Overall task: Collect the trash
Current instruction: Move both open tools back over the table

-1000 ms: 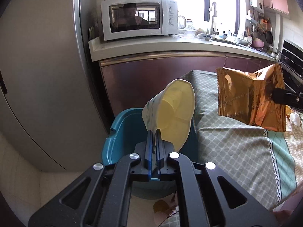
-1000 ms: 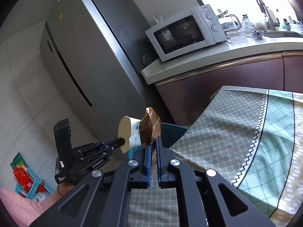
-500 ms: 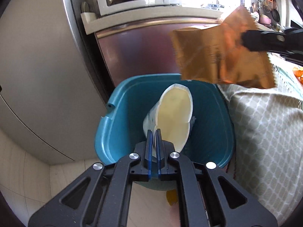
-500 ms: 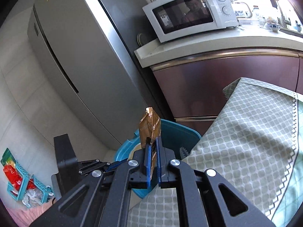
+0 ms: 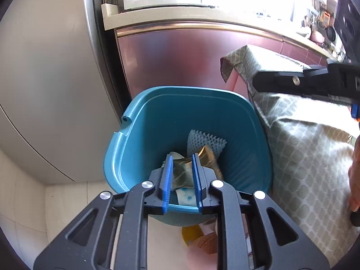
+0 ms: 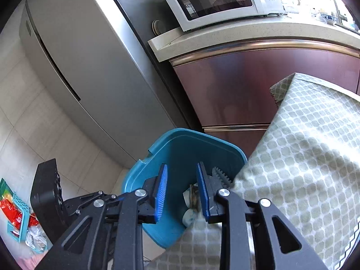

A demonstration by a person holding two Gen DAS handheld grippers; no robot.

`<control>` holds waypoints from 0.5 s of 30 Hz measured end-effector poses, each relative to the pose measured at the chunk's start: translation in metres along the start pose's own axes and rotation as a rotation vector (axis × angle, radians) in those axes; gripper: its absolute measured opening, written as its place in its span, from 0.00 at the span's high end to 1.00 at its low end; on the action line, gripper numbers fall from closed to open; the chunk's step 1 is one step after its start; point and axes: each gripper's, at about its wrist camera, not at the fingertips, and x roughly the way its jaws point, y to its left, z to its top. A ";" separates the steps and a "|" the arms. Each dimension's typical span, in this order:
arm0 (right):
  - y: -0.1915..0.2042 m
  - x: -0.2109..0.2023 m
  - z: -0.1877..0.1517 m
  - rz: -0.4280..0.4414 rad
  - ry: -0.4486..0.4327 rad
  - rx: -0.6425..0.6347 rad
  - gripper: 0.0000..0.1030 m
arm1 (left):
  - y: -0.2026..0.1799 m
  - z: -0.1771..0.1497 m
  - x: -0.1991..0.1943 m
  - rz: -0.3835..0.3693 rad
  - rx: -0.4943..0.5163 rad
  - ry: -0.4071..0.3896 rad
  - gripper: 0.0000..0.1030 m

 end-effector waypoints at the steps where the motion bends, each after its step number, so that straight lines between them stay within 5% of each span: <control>1: -0.002 -0.005 -0.003 0.004 0.001 0.002 0.75 | 0.000 0.001 -0.003 -0.004 -0.003 -0.005 0.81; 15: -0.024 -0.138 -0.055 -0.039 -0.159 0.006 0.62 | -0.065 -0.002 -0.084 -0.180 0.055 -0.162 0.56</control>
